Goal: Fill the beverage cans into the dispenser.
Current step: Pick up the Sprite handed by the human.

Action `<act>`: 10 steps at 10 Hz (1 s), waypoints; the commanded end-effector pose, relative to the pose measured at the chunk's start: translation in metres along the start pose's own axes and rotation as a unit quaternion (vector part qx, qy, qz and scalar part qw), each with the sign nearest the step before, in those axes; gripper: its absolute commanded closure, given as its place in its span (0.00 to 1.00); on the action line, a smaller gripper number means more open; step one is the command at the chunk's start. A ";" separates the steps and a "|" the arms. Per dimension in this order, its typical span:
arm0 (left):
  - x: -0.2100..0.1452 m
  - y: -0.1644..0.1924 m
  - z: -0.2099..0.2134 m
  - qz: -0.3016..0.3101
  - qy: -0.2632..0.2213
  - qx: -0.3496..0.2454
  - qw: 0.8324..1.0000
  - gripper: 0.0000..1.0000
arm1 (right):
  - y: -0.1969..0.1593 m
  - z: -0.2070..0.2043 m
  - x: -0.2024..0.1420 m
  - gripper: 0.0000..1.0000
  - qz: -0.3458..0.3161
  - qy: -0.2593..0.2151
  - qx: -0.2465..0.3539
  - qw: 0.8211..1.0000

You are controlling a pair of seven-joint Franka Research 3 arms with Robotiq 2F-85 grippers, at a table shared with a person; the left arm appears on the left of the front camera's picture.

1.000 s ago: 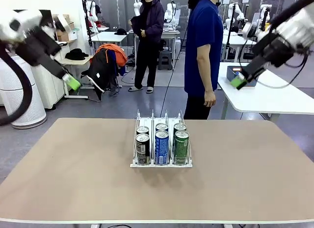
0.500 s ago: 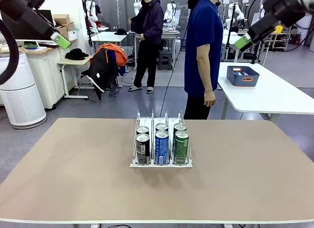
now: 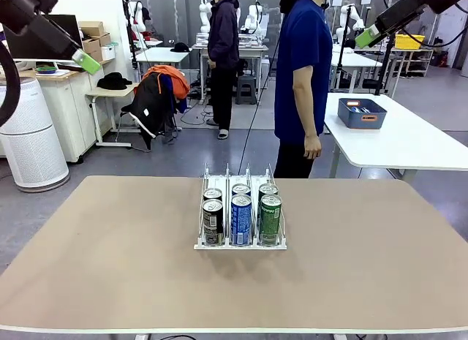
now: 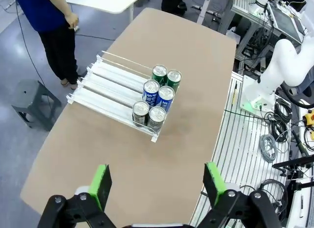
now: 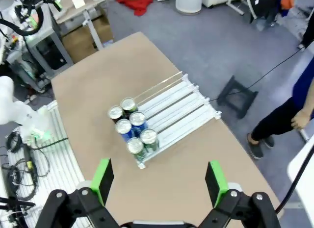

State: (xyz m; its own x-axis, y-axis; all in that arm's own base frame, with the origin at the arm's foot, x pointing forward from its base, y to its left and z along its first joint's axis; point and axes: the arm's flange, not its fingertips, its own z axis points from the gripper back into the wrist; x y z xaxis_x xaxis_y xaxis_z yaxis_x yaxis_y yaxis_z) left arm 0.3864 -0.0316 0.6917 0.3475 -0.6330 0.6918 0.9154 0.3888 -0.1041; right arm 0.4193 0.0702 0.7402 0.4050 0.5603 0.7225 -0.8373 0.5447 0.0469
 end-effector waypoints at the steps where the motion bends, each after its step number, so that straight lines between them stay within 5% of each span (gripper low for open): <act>1: 0.006 -0.003 0.010 -0.007 -0.005 0.007 1.000 0.00 | 0.004 0.000 0.000 0.00 -0.015 -0.002 0.014 1.000; 10: 0.006 -0.003 0.010 -0.007 -0.005 0.007 1.000 0.00 | -0.010 0.035 0.010 0.00 0.041 -0.027 -0.010 0.999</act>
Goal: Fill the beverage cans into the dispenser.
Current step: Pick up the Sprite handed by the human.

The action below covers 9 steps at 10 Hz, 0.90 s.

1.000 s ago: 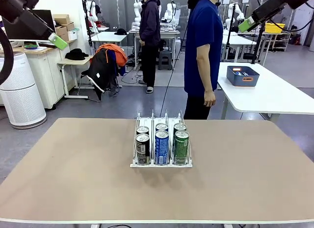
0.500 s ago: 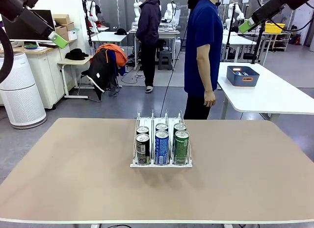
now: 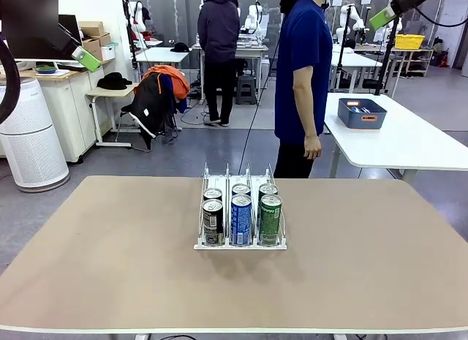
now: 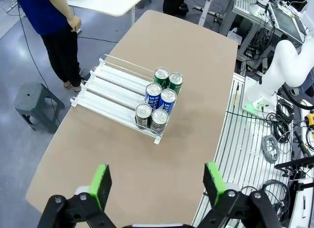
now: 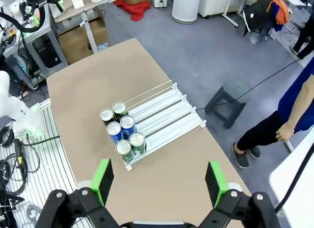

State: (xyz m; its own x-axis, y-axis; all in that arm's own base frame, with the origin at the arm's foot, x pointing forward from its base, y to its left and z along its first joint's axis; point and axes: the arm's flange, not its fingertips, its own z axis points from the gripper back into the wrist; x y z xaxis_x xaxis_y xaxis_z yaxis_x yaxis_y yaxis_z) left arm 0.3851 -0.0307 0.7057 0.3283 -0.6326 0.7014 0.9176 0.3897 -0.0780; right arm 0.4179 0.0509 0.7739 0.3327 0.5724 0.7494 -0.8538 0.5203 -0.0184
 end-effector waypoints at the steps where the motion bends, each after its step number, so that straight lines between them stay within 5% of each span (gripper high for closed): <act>1: -0.002 -0.001 -0.001 0.002 0.000 -0.002 1.000 0.00 | -0.003 0.000 -0.004 0.00 0.007 -0.006 0.002 1.000; 9: -0.002 -0.001 -0.001 0.002 0.000 -0.002 1.000 0.00 | 0.013 0.005 -0.009 0.00 -0.023 -0.007 -0.001 1.000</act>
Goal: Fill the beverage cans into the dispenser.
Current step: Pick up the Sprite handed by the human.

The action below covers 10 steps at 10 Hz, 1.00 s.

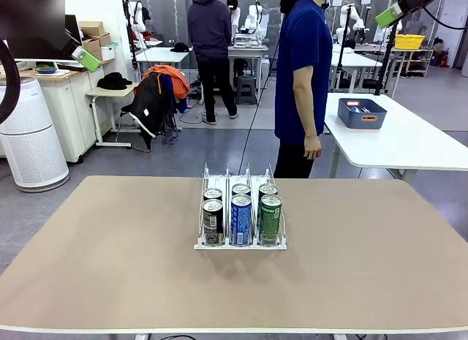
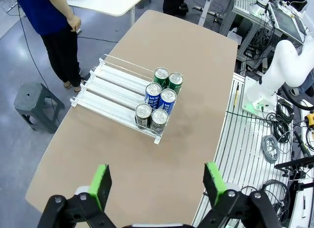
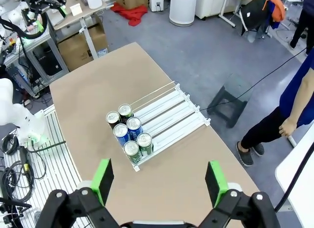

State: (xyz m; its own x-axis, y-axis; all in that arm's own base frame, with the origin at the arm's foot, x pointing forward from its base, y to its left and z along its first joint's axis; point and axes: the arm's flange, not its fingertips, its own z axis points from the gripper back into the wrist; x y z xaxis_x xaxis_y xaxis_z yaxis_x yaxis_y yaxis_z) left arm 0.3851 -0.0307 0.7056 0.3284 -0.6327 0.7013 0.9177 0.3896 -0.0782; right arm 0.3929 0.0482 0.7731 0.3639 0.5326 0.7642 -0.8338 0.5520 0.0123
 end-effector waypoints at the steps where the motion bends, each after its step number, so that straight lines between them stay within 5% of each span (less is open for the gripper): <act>1: 0.000 0.000 0.000 0.000 0.000 0.000 1.000 0.00 | -0.007 -0.006 0.001 0.00 0.001 0.004 0.003 1.000; 10: 0.006 -0.009 0.038 -0.027 -0.025 -0.009 0.999 0.00 | -0.007 -0.006 0.001 0.00 0.001 0.004 0.003 1.000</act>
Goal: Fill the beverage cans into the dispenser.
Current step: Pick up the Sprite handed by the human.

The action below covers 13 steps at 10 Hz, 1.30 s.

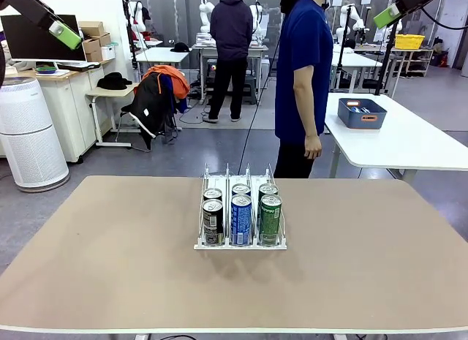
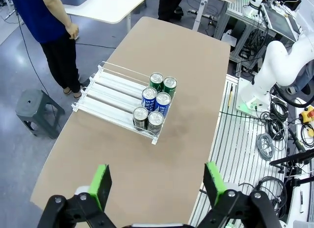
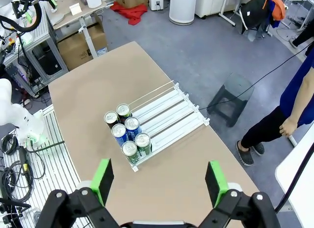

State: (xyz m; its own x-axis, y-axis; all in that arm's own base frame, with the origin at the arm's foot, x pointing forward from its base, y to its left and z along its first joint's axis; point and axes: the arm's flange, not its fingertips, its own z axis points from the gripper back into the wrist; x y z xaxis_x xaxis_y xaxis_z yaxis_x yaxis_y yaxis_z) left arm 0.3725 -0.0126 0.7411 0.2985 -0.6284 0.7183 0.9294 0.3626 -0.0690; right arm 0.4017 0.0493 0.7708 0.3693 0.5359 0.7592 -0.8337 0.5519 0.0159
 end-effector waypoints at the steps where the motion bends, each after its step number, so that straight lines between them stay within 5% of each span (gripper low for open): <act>1: -0.005 0.002 -0.005 -0.011 -0.004 -0.001 1.000 0.00 | 0.000 0.000 -0.001 0.00 0.003 0.000 0.002 1.000; 13: 0.000 0.000 0.000 0.000 0.000 0.000 1.000 0.00 | 0.000 0.000 -0.001 0.00 0.003 0.000 0.002 1.000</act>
State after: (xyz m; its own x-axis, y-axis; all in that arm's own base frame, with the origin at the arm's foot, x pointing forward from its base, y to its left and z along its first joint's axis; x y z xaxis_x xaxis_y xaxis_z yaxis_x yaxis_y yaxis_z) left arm 0.3727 -0.0129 0.7407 0.2996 -0.6286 0.7177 0.9293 0.3626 -0.0704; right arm 0.4017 0.0493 0.7708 0.3693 0.5359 0.7592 -0.8337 0.5519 0.0159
